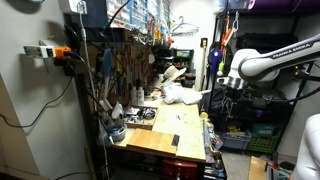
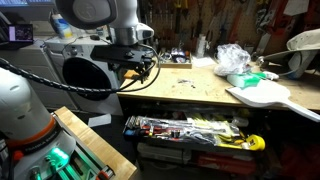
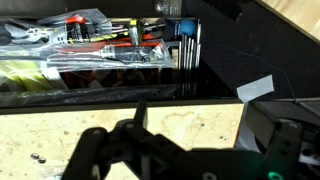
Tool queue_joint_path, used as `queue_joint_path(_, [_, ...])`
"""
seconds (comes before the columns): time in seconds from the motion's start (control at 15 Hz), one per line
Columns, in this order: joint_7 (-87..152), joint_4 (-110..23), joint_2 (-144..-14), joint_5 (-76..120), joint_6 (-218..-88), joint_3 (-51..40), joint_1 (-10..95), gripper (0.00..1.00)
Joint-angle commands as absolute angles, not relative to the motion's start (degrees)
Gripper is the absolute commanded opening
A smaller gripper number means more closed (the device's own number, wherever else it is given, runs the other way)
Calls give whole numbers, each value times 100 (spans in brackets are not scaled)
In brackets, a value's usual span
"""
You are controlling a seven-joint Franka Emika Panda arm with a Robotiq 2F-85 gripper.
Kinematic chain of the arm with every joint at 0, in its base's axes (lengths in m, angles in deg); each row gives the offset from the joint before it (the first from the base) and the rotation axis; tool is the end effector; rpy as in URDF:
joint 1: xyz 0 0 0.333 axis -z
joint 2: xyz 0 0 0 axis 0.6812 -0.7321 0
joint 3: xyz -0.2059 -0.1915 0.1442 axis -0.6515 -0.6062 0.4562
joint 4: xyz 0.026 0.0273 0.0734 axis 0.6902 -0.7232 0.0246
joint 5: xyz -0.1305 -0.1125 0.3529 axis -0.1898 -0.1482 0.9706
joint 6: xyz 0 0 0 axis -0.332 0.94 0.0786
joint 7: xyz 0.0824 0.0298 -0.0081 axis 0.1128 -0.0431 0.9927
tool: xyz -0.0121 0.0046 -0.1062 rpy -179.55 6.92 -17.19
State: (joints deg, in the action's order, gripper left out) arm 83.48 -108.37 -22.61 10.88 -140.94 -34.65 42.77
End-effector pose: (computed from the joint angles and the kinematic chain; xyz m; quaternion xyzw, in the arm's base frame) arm 0.2932 -0.1816 0.3918 -0.9681 -0.2381 -0.0578 0.0521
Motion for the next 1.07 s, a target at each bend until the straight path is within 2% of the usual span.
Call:
queue_joint_path(0.0, [8548, -10835, -2377, 1342, -14132, -3179, 4563, 100])
queue_joint_path(0.47, [9218, -10644, -3872, 1830, -14453, -3424, 4468, 100])
queue_joint_path(1.0, [10547, -10485, -5759, 2933, -15712, -3438, 4979, 100])
